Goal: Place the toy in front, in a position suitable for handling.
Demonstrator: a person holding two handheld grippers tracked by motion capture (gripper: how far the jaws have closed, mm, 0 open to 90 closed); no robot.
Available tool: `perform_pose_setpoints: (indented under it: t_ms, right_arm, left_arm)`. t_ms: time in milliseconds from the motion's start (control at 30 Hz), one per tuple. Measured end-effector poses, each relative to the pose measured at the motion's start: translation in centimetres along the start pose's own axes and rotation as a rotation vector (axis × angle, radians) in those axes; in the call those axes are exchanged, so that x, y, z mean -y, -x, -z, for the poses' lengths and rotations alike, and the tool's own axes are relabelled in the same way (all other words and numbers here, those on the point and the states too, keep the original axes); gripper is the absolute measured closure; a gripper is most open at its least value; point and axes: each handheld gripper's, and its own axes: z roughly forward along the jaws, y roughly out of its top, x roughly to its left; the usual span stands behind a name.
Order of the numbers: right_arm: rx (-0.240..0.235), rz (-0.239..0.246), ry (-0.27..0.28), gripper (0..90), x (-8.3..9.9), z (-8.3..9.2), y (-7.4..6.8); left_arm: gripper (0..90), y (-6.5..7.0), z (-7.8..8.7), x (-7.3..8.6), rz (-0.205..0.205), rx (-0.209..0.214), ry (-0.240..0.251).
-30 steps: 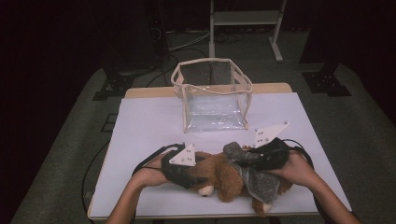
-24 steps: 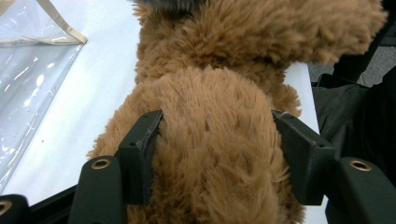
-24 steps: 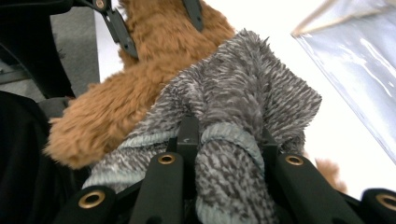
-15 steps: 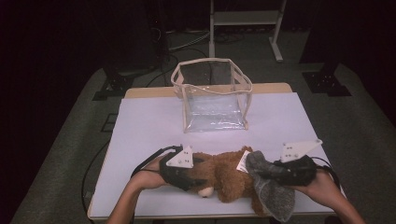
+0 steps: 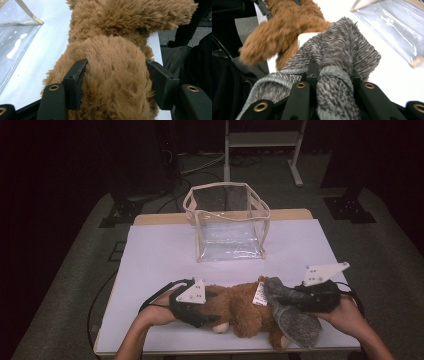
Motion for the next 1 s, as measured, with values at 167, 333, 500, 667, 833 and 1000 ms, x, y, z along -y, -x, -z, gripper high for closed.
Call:
perform_pose_setpoints:
  t_ms: [167, 333, 500, 667, 833, 1000]
  right_arm:
    - [-0.03, 0.036, -0.022, 71.1, -2.1, -2.4, 0.3]
    - [-0.045, 0.027, -0.032, 71.1, -3.0, -3.9, 0.8]
    - [-0.058, 0.014, -0.014, 71.4, -1.9, -4.0, 0.6]
    - [-0.06, 0.006, 0.0, 71.5, -1.4, -4.0, 0.5]
    - [-0.062, 0.006, 0.004, 71.5, -1.2, -4.1, 0.5]
    - [-0.061, 0.008, 0.003, 71.6, -1.2, -4.2, 0.5]
  left_arm:
    - [37.3, 0.3, 0.2, 0.3, 0.001, 0.001, 0.001]
    - [37.2, 0.6, 0.4, 0.5, 0.005, 0.0, 0.008]
    - [35.6, 0.4, 0.5, 0.3, 0.006, 0.005, 0.016]
    - [33.4, 0.2, 0.5, -0.1, -0.003, 0.0, 0.005]
    - [27.9, -0.1, 0.6, -0.3, 0.01, -0.012, 0.024]
    - [16.7, -1.3, 0.6, -0.7, 0.043, -0.046, -0.002]
